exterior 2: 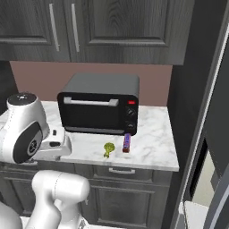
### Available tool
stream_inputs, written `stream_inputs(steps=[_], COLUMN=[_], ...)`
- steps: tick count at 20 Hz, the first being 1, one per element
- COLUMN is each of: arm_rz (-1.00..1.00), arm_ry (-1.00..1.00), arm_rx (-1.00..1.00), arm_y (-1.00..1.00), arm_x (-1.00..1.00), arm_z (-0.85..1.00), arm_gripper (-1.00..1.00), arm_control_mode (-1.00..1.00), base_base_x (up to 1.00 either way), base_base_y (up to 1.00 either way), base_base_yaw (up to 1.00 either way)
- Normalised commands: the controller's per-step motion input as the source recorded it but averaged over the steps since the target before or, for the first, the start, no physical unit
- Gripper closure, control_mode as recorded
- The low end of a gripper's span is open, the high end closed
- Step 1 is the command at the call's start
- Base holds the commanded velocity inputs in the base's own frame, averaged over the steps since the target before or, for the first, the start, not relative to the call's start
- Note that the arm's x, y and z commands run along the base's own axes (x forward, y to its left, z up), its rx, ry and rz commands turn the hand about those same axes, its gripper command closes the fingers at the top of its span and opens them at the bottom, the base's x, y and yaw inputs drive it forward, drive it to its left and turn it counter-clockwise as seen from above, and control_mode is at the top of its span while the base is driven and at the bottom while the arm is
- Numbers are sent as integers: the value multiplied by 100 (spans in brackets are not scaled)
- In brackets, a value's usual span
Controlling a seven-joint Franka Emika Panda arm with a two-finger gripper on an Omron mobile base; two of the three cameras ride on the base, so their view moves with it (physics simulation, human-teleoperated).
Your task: Place the squash and broccoli inside the fridge drawer. Close the drawer after placing the vegetables.
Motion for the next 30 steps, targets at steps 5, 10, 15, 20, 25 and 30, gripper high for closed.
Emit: stream_inputs(steps=[5,10,15,20,25,30], arm_rz=[-18,-19,-15,-1,0,0], arm_ry=[12,12,3,0,0,4], arm_rx=[2,0,0,0,0,-1], arm_y=[-42,-10,-3,-23,-40,-26], arm_x=[66,57,33,38,36,37], arm_z=[-17,-37,-50,-19,-9,-23], arm_gripper=[-100,-100,-100,-100,-100,-100], arm_control_mode=[-100,-100,-100,-100,-100,-100], base_base_x=[0,0,0,0,0,0], base_base_y=[0,0,0,0,0,0], base_base_yaw=[0,0,0,0,0,0])
